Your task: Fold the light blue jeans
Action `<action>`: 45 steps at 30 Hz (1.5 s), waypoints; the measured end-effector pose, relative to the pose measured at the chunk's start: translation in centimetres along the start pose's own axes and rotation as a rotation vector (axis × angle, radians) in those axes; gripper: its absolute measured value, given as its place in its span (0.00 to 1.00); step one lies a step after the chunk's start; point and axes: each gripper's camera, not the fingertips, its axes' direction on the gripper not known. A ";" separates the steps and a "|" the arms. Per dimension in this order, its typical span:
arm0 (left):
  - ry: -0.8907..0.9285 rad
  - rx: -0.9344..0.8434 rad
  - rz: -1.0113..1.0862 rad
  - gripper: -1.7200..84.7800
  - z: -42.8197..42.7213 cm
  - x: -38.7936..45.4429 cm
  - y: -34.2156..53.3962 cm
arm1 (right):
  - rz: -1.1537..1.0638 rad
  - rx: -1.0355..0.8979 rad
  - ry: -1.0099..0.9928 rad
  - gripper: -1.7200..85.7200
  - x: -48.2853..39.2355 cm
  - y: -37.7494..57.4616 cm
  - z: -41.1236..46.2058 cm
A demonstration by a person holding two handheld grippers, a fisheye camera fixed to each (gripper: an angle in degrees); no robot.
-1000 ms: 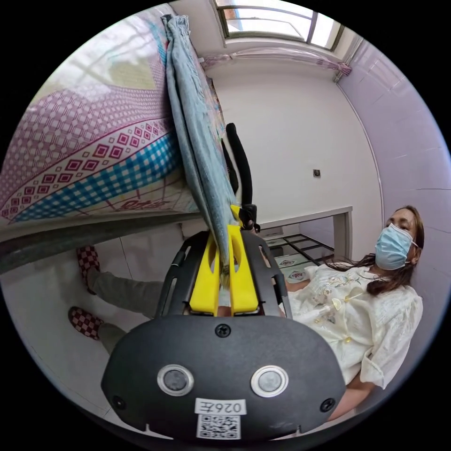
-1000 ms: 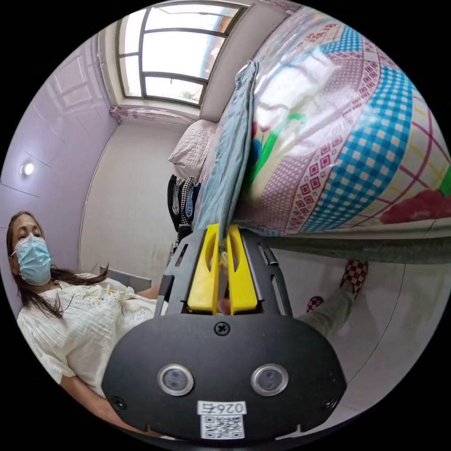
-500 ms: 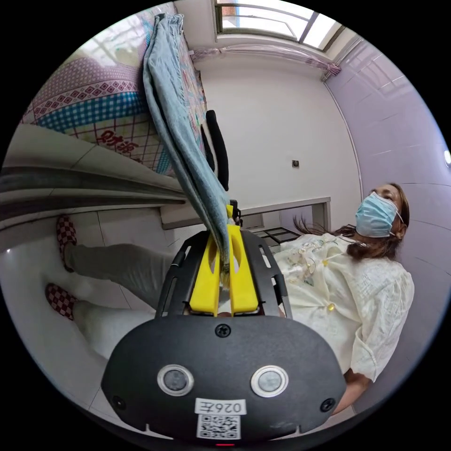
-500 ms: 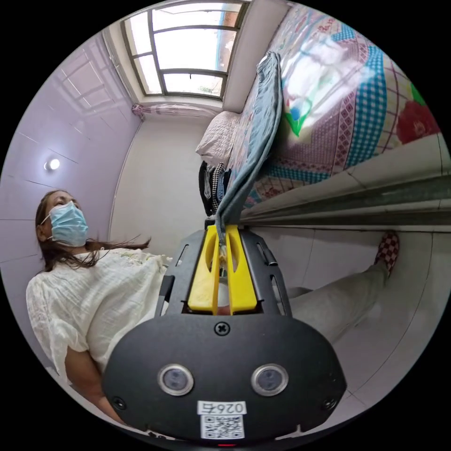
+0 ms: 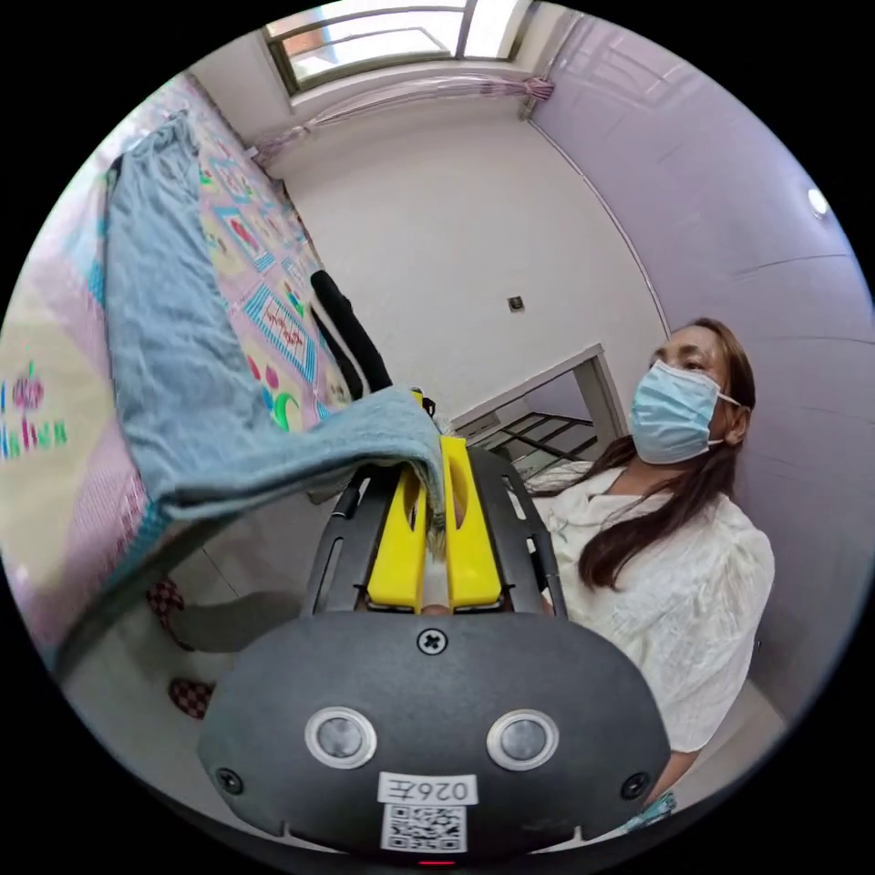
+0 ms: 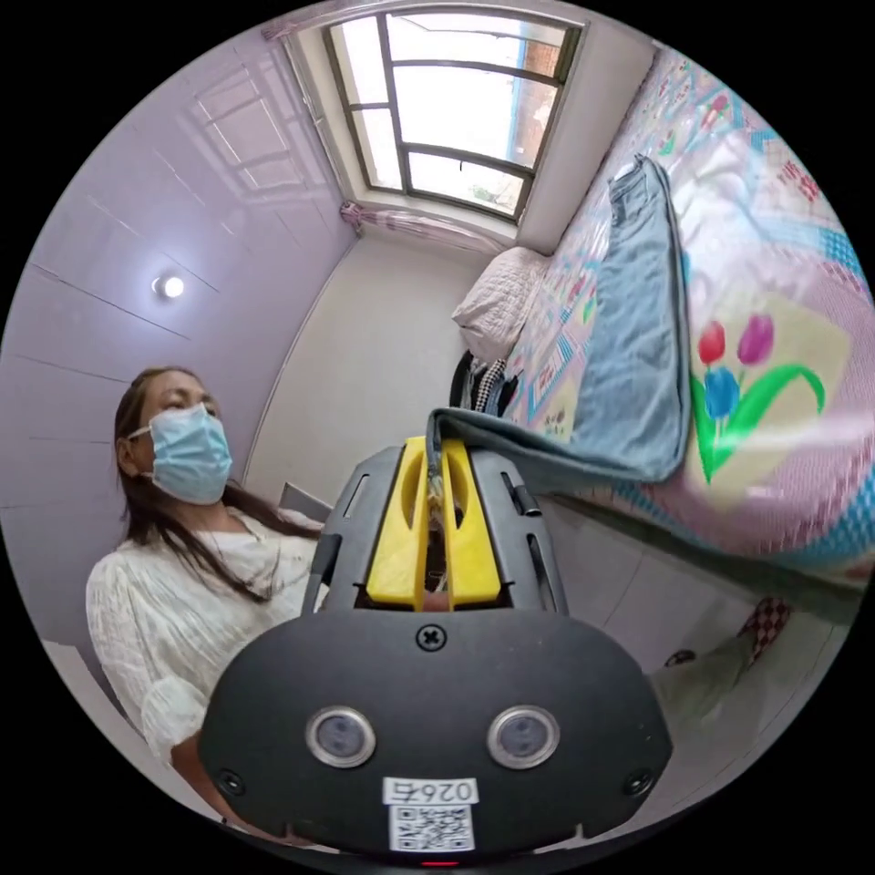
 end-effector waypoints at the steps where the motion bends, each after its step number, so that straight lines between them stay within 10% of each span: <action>1: -0.002 0.000 0.009 0.02 -0.2 -0.3 -1.3 | 0.005 0.016 -0.009 0.00 0.9 -2.4 0.4; 23: 0.194 0.524 -0.382 0.02 -1.5 -29.1 -20.0 | 0.421 0.019 0.236 0.08 30.2 -26.4 12.1; 36: -0.571 -0.131 -0.211 0.01 15.9 -28.1 -23.8 | -0.004 -0.171 0.463 0.02 27.0 -21.4 26.7; 39: -0.422 -0.012 -0.377 0.01 14.4 -32.4 -22.7 | -0.033 -0.238 0.805 0.01 29.6 -22.0 28.6; 45: -0.558 0.143 -0.191 0.01 13.7 -25.6 -15.0 | -0.094 -0.055 0.810 0.01 25.5 -16.4 25.4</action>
